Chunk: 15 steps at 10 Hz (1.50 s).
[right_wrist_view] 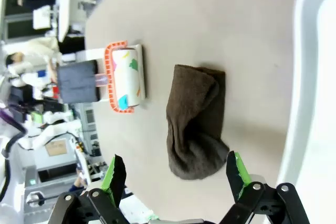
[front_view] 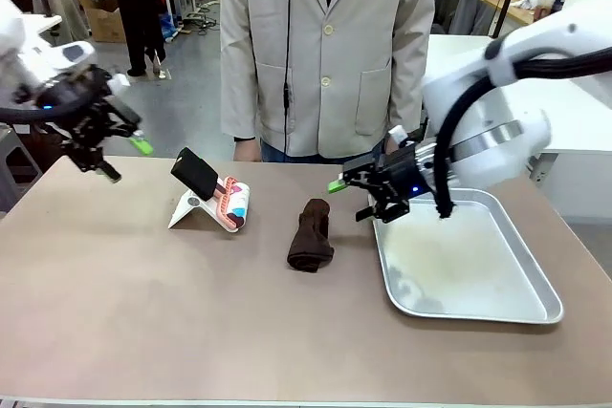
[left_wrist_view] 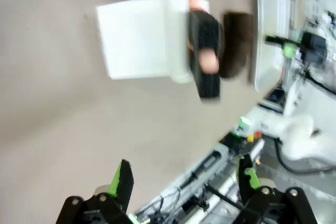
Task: Clean the surface of the table.
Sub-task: Return the Lint Roller and towel to their original positions.
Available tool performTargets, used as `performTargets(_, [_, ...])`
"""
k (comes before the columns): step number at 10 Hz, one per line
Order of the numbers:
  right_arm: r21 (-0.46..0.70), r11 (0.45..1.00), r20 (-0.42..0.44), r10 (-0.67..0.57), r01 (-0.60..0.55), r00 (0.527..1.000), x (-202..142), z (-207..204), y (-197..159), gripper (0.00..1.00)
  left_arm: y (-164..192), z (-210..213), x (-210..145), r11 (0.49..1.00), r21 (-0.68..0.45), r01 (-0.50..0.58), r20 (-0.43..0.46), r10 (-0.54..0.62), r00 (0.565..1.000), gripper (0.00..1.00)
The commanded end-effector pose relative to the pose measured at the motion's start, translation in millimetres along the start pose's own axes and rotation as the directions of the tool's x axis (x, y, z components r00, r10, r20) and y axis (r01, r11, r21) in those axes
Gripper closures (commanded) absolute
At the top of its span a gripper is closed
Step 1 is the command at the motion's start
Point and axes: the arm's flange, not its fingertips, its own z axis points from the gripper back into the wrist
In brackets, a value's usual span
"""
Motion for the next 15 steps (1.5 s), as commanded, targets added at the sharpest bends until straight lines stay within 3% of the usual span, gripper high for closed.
performTargets(1, [0.128,0.987,-0.019,-0.1,0.101,0.995,-21.1,54.1,-15.8,0.0,30.6,11.2,-47.5,0.978,-0.191,0.088,0.019,-0.086,0.996,0.0])
performTargets(3, [0.294,0.937,-0.049,-0.185,0.191,0.982,-37.3,115.3,-52.3,0.0,72.6,26.7,-75.1,0.923,-0.372,0.096,0.125,-0.053,0.991,0.0])
performTargets(4, [0.381,0.894,-0.066,-0.23,0.238,0.971,-49.1,150.6,-75.3,0.0,96.9,35.6,-87.3,0.86,-0.499,0.107,0.201,-0.005,0.98,0.0])
performTargets(6, [0.488,0.819,-0.04,-0.324,0.301,0.945,-69.2,204.6,-108.1,0.0,125.1,50.3,-91.5,0.727,-0.666,0.169,0.238,-0.008,0.971,0.0])
performTargets(7, [0.521,0.797,-0.012,-0.351,0.305,0.936,-79.2,225.2,-119.5,0.0,132.7,54.3,-87.6,0.699,-0.693,0.176,0.211,-0.036,0.977,0.0])
performTargets(11, [0.546,0.784,-0.023,-0.337,0.295,0.941,-85.2,238.4,-138.6,0.0,126.2,53.5,-71.6,0.699,-0.698,0.155,0.22,0.002,0.976,0.0])
performTargets(12, [0.552,0.785,0.008,-0.343,0.282,0.939,-81.1,234.9,-136.5,0.0,124.2,54.3,-68.3,0.727,-0.677,0.118,0.199,0.026,0.98,0.11])
performTargets(13, [0.558,0.775,0.003,-0.36,0.297,0.933,-44.1,259.1,-148.7,0.0,133.7,49.3,-74.0,0.703,-0.692,0.161,0.208,-0.019,0.978,0.11])
performTargets(15, [0.558,0.775,0.003,-0.36,0.297,0.933,-44.1,259.1,-148.7,0.0,133.7,49.3,-74.0,0.703,-0.692,0.161,0.208,-0.019,0.978,0.11])
